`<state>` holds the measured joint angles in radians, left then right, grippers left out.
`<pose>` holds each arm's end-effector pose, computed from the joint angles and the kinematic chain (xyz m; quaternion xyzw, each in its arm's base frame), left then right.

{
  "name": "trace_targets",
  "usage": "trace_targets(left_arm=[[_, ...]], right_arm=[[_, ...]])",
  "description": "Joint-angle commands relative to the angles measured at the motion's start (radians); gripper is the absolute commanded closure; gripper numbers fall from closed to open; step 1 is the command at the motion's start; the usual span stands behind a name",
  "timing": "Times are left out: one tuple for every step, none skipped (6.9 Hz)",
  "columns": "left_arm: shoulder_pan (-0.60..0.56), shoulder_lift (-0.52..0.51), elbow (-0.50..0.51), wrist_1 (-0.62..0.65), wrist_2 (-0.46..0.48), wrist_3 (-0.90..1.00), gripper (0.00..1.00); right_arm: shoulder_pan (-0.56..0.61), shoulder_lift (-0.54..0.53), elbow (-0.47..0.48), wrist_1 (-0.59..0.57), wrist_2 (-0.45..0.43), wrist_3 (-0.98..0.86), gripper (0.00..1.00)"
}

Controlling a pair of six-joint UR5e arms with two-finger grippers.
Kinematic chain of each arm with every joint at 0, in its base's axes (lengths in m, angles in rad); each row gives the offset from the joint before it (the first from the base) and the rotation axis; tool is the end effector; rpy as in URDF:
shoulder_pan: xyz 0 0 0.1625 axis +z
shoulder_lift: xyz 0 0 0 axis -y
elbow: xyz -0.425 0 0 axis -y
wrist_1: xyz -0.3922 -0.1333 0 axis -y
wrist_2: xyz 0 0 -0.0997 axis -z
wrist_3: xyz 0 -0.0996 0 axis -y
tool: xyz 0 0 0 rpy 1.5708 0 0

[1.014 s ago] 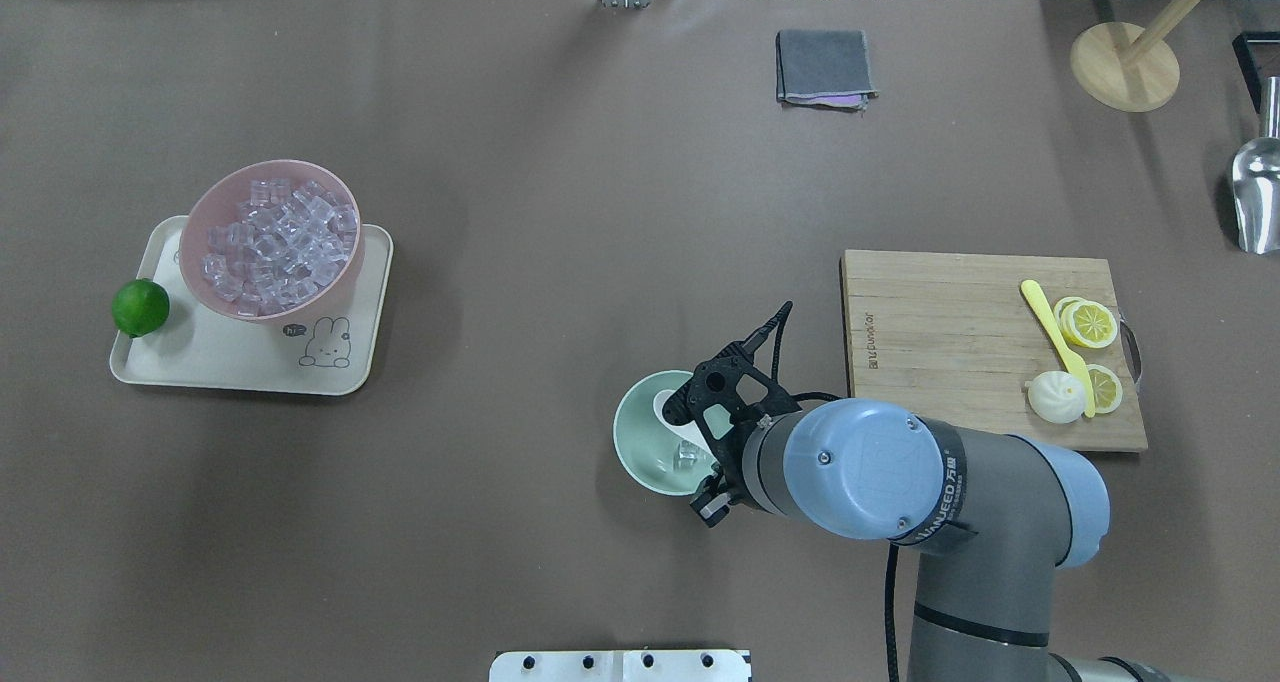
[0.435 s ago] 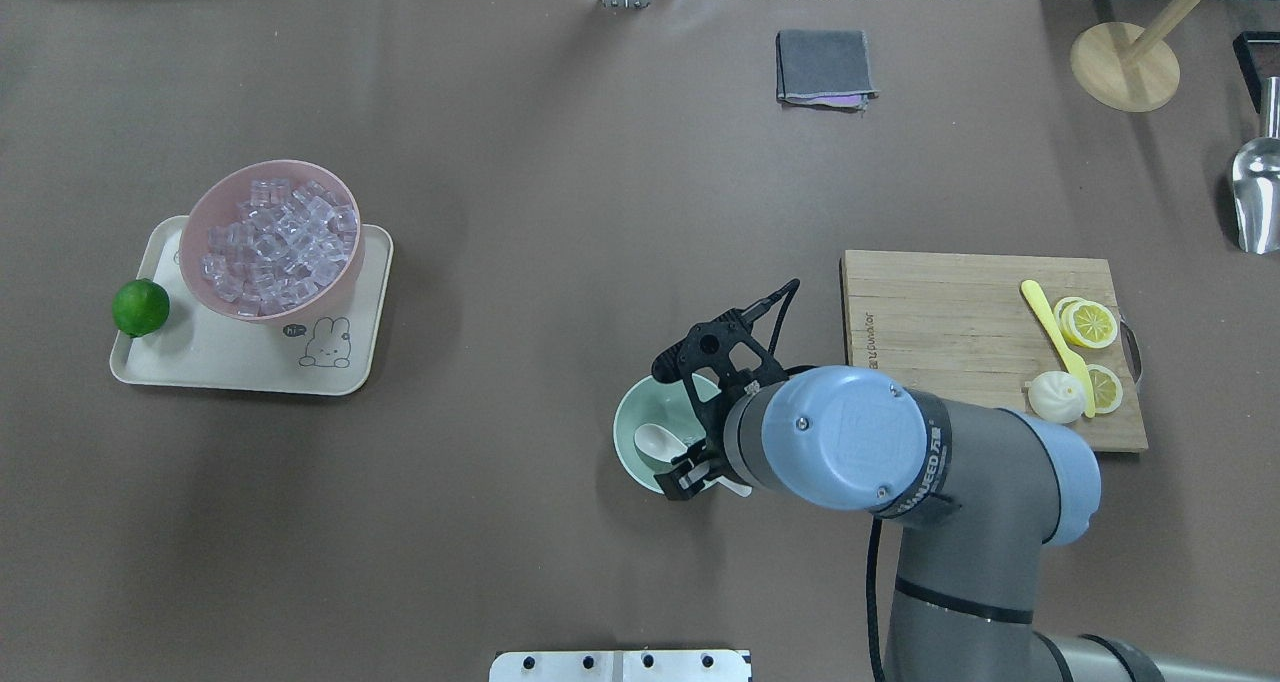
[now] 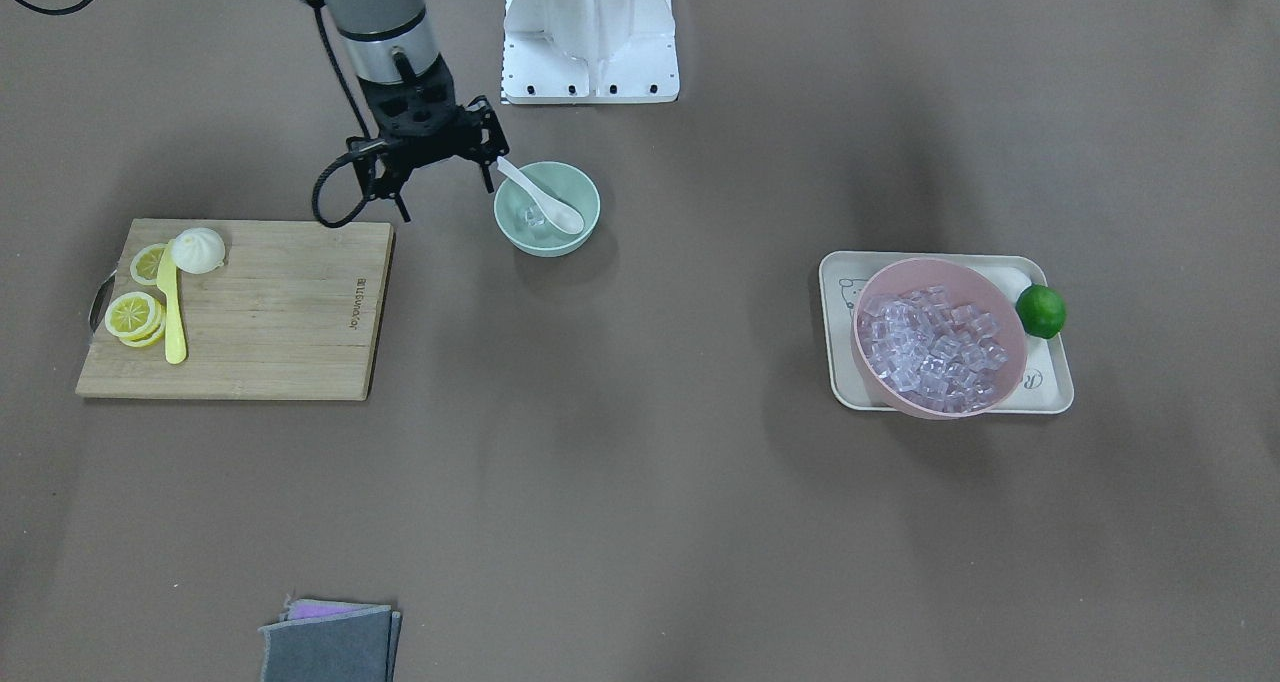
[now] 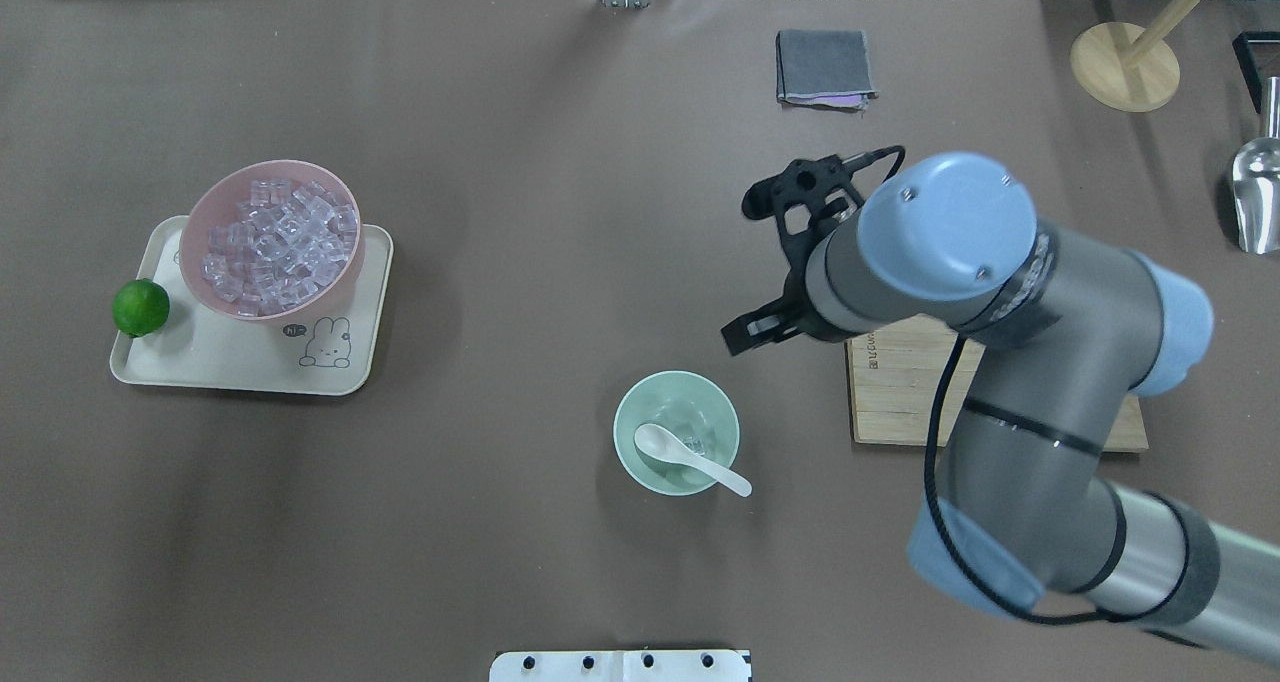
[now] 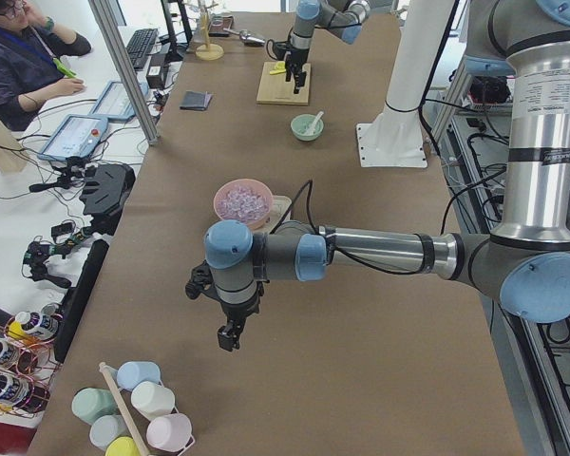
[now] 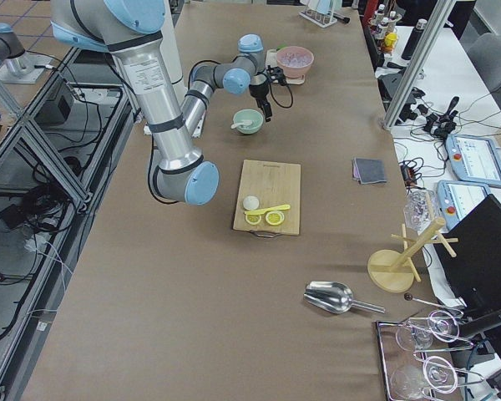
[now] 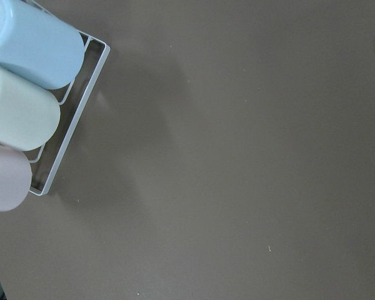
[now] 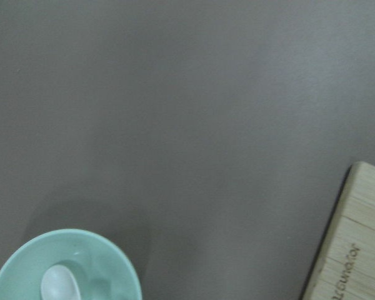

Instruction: Put spoon and ice into bowl

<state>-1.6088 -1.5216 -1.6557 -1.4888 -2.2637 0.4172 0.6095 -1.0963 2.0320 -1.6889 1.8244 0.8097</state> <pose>-0.0874 -0.4641 0.6541 0.0554 0.3356 0.1695 0.9250 -0.4016 -0.4125 0.2180 0.1597 -0.3787 -0.1191 0.9038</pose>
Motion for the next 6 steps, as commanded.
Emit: trace_targets(left_arm=[[0.000, 0.055, 0.023, 0.004, -0.095, -0.003, 0.01], [0.000, 0.057, 0.024, 0.005, -0.184, -0.026, 0.02], [0.000, 0.055, 0.016, 0.004, -0.186, -0.132, 0.02], [0.000, 0.052, 0.016, 0.002, -0.188, -0.176, 0.02], [0.000, 0.055, 0.016, 0.002, -0.191, -0.176, 0.02], [0.000, 0.057, 0.017, 0.002, -0.188, -0.175, 0.02]], right_arm=[[0.219, -0.068, -0.009, -0.023, 0.088, -0.018, 0.00], [0.349, -0.101, -0.033, -0.031, 0.192, -0.140, 0.00], [0.515, -0.135, -0.105, -0.025, 0.363, -0.300, 0.00], [0.621, -0.208, -0.143, -0.029, 0.409, -0.502, 0.00], [0.694, -0.285, -0.176, -0.028, 0.409, -0.652, 0.00], [0.785, -0.327, -0.232, -0.028, 0.415, -0.807, 0.00]])
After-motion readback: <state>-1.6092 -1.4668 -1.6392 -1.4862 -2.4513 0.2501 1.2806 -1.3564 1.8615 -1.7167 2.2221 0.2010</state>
